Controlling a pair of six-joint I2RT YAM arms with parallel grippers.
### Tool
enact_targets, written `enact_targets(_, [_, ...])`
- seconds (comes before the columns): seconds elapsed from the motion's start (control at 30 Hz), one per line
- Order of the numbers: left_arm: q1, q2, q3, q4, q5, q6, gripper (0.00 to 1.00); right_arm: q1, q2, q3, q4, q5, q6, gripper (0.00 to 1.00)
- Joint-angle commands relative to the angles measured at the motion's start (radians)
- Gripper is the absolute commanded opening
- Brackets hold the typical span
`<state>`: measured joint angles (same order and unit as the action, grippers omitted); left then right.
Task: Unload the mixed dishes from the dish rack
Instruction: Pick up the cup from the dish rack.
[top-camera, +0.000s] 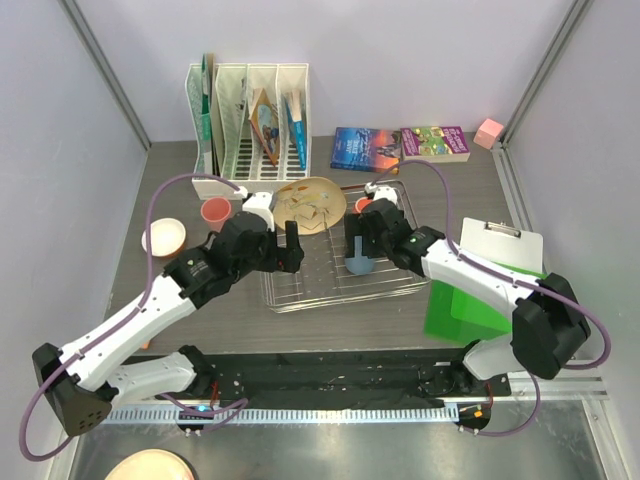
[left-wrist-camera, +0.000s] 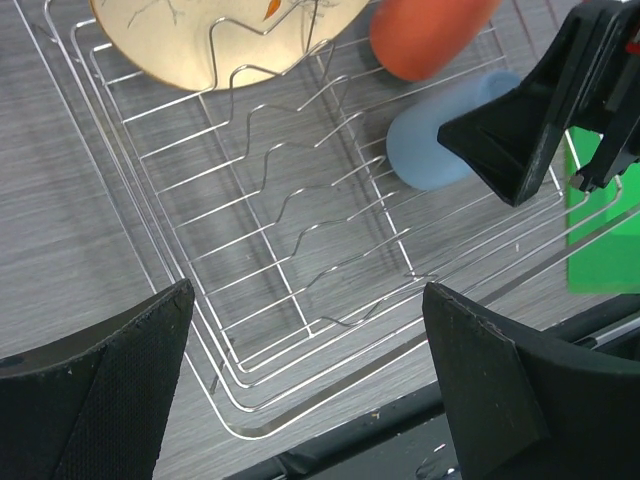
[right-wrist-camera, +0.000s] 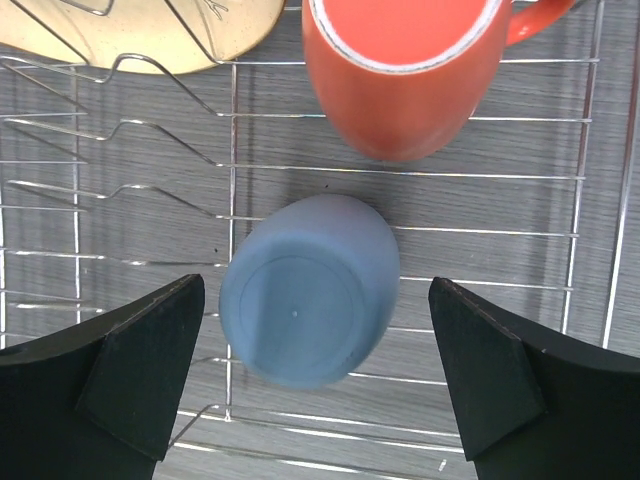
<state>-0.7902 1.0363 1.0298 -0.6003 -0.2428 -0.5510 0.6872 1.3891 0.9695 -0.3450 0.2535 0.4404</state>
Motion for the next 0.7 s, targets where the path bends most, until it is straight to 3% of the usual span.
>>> enact_targets(0.0, [-0.004,-0.013,-0.025,0.056,-0.003,-0.013,0.94,0.006,0.03,0.051,0.049,-0.003,0.006,0.98])
enact_targets(0.27, [-0.004,-0.012,-0.062,0.063,0.007,-0.02,0.95,0.005,0.048,0.055,0.049,-0.006,0.011,0.83])
enact_targets(0.4, [-0.004,-0.009,-0.065,0.06,0.005,-0.02,0.94,0.008,0.034,0.058,0.037,-0.008,0.008,0.63])
enact_targets(0.5, [-0.004,-0.01,-0.063,0.056,-0.003,-0.021,0.94,0.006,0.007,0.064,0.024,-0.005,0.003,0.54])
enact_targets(0.67, [-0.004,-0.019,-0.059,0.051,-0.018,-0.024,0.94,0.006,-0.073,0.083,-0.014,-0.014,0.004,0.48])
